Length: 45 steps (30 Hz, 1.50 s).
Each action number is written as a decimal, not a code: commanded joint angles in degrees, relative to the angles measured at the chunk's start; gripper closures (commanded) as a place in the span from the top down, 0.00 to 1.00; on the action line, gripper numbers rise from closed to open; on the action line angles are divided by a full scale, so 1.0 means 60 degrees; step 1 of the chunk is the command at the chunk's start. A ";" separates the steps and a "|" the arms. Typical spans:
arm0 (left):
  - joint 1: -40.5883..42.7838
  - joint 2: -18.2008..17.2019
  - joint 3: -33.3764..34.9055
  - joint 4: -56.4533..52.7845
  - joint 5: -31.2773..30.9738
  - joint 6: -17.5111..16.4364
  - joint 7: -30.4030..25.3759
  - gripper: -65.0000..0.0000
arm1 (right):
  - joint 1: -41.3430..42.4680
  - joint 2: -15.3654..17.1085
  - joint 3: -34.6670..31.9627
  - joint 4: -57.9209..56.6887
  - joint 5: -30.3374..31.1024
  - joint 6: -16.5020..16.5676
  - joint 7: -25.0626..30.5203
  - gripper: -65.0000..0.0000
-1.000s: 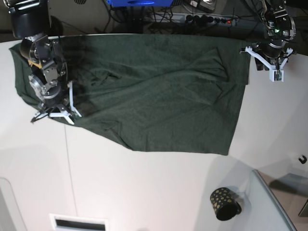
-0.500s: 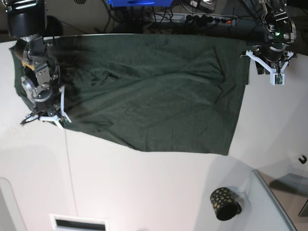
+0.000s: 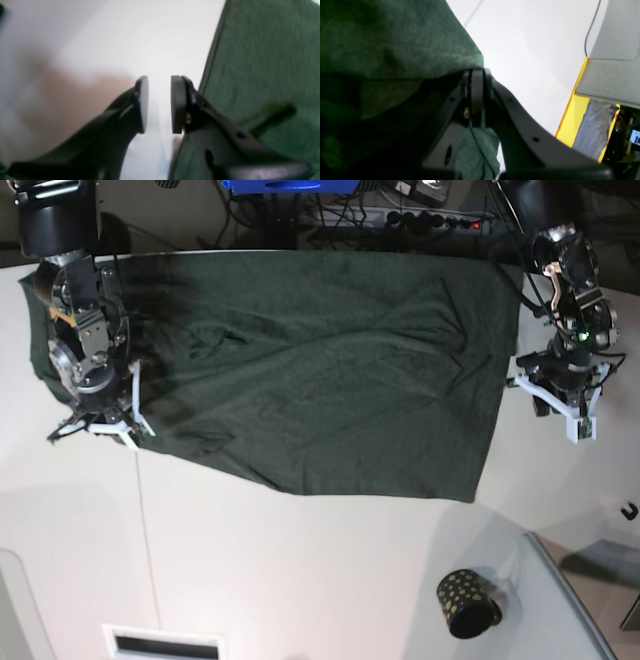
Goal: Layout the t-shirt on the table in an organized manner, then fold the t-shirt properly
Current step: 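Slide the left gripper along the shirt side toward the hem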
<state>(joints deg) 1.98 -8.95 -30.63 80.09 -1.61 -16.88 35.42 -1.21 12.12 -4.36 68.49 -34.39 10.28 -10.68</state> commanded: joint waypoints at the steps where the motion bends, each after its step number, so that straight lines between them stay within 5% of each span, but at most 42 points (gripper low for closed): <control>1: -0.0498 -0.0303 0.0146 -0.0272 -0.0033 0.0023 0.0068 0.30 | 0.0151 0.0097 0.0045 0.0153 -0.0019 -0.0110 0.0102 0.01; 8: -0.2066 -0.0582 0.1010 -0.2587 -0.0135 0.0008 0.0155 0.71 | 0.0004 0.0127 0.0045 0.0212 -0.0019 -0.0095 0.0102 0.01; 19: -0.3179 -0.0479 0.1801 -0.5576 -0.0150 0.0023 -0.0856 0.71 | -0.0054 0.0127 0.0060 0.0226 -0.0019 -0.0095 0.0102 0.01; 22: -0.3136 -0.0435 0.1875 -0.5723 -0.0150 0.0023 -0.0856 0.53 | -0.0054 0.0127 0.0060 0.0226 -0.0019 -0.0095 0.0102 0.01; 25: -0.2960 -0.0303 0.1787 -0.5415 -0.0150 0.0023 -0.0856 0.01 | -0.0054 0.0127 0.0060 0.0197 -0.0019 -0.0095 0.0102 0.01; 34: -0.2081 -0.0288 0.1787 -0.3554 -0.0150 0.0038 -0.0680 0.00 | -0.0054 0.0097 0.0045 0.0153 -0.0019 -0.0095 0.0102 0.01; 45: -0.1040 -0.0274 0.1889 -0.0302 -0.0047 0.0038 0.1709 0.00 | -0.0054 0.0083 0.0016 0.0138 -0.0019 -0.0110 0.0102 0.01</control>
<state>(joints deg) -3.55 -9.98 -19.29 77.41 -1.87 -16.71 46.39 -2.44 12.14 -4.38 68.47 -34.37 10.28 -10.72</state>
